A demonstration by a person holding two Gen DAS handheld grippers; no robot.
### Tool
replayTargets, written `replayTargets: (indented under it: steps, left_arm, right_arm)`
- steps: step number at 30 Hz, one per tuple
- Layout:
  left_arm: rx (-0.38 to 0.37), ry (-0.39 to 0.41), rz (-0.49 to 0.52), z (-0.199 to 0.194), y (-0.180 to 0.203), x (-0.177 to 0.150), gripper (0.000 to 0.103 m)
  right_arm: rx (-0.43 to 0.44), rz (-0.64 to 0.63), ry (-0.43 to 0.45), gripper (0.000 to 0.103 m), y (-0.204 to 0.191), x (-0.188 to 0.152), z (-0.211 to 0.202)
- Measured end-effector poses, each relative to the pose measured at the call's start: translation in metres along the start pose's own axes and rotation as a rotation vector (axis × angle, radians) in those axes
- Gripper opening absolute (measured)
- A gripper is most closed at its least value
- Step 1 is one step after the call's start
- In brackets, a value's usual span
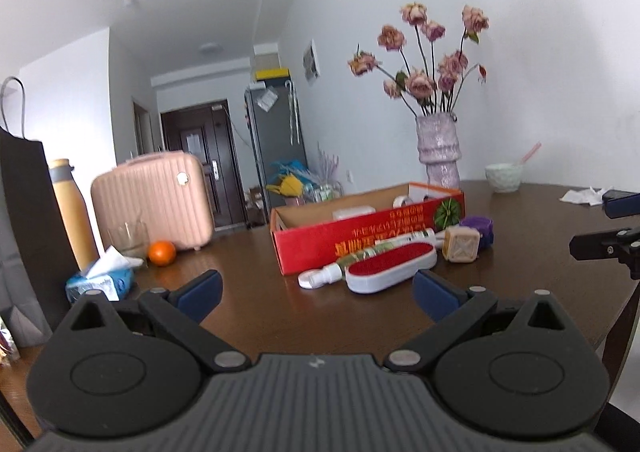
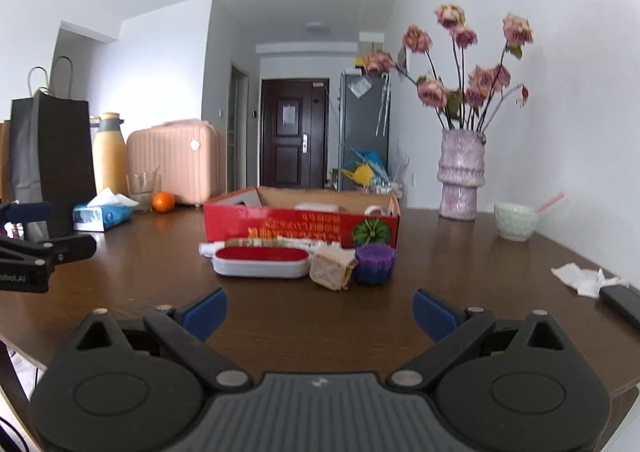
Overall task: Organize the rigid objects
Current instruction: 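Grasp the beige paper cube with left gripper while right grasps the purple cap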
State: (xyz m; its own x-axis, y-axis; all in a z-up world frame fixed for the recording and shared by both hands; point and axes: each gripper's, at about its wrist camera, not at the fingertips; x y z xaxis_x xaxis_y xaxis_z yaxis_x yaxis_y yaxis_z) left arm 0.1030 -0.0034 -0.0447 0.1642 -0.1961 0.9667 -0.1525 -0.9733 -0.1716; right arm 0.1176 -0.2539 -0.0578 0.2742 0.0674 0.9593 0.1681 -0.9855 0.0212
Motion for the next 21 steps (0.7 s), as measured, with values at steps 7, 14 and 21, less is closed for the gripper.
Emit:
replayTargets:
  steps: [7, 14, 21]
  left_arm:
    - [-0.061, -0.109, -0.106, 0.059, -0.004, 0.009, 0.103]
    - [-0.182, -0.166, -0.145, 0.139, 0.019, 0.037, 0.097]
    - [-0.458, -0.385, -0.411, 0.231, 0.026, 0.054, 0.057]
  right_arm:
    - [0.001, 0.077, -0.113, 0.079, 0.024, 0.016, 0.06]
    - [0.054, 0.256, -0.185, 0.055, 0.063, 0.032, 0.124]
    - [0.21, 0.51, -0.304, 0.036, 0.089, 0.032, 0.182]
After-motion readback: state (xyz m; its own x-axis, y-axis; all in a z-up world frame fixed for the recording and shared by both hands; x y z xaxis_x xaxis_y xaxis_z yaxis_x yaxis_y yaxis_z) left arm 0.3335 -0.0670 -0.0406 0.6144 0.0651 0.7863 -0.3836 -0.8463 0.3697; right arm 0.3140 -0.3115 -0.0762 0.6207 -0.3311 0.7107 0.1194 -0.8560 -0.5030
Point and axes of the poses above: each gripper's, at about its wrist camera, not at the fingertips, and z roughly the way its jaws point, y to its right, x to its top, and after that the axes turned 4 degrees about -x, right-handed
